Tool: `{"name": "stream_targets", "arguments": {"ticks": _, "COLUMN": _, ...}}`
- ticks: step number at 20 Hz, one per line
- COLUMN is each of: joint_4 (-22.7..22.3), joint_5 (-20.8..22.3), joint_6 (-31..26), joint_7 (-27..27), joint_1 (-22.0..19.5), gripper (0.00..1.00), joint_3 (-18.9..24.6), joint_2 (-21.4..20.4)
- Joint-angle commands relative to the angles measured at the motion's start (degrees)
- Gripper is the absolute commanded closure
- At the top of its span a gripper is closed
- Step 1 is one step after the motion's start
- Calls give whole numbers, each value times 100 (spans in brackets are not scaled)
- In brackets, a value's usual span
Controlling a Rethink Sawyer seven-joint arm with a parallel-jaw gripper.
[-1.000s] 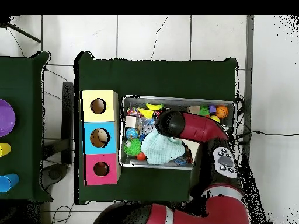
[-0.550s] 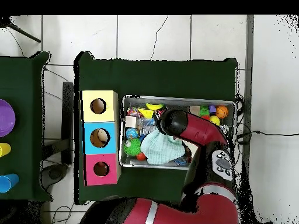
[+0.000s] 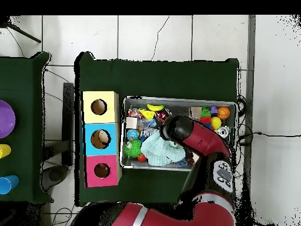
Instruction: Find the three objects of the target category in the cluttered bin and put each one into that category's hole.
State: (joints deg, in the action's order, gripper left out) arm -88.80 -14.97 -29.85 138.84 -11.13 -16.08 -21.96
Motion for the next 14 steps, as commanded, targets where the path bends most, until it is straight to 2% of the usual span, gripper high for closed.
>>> {"name": "stream_targets", "arguments": {"ticks": 1, "joint_4": -1308, "joint_5": -951, "joint_6": -1398, "joint_7": 2314, "joint_1": 535, "gripper": 0, "joint_3": -19, "joint_2": -439}}
{"name": "stream_targets", "arguments": {"ticks": 4, "joint_4": -1412, "joint_5": -1107, "joint_6": -1026, "joint_7": 2212, "joint_1": 579, "gripper": 0, "joint_3": 61, "joint_2": -342}}
{"name": "stream_targets", "arguments": {"ticks": 7, "joint_4": -1321, "joint_5": -1190, "joint_6": -212, "joint_7": 2143, "joint_1": 654, "gripper": 0, "joint_3": 165, "joint_2": 15}}
{"name": "stream_targets", "arguments": {"ticks": 8, "joint_4": -1279, "joint_5": -1208, "joint_6": -95, "joint_7": 2158, "joint_1": 689, "gripper": 0, "joint_3": 158, "joint_2": 94}}
{"name": "stream_targets", "arguments": {"ticks": 12, "joint_4": -907, "joint_5": -1332, "joint_6": 368, "joint_7": 2210, "joint_1": 804, "gripper": 0, "joint_3": 147, "joint_2": 574}}
{"name": "stream_targets", "arguments": {"ticks": 14, "joint_4": -673, "joint_5": -1338, "joint_6": 412, "joint_7": 2050, "joint_1": 759, "gripper": 0, "joint_3": 153, "joint_2": 772}}
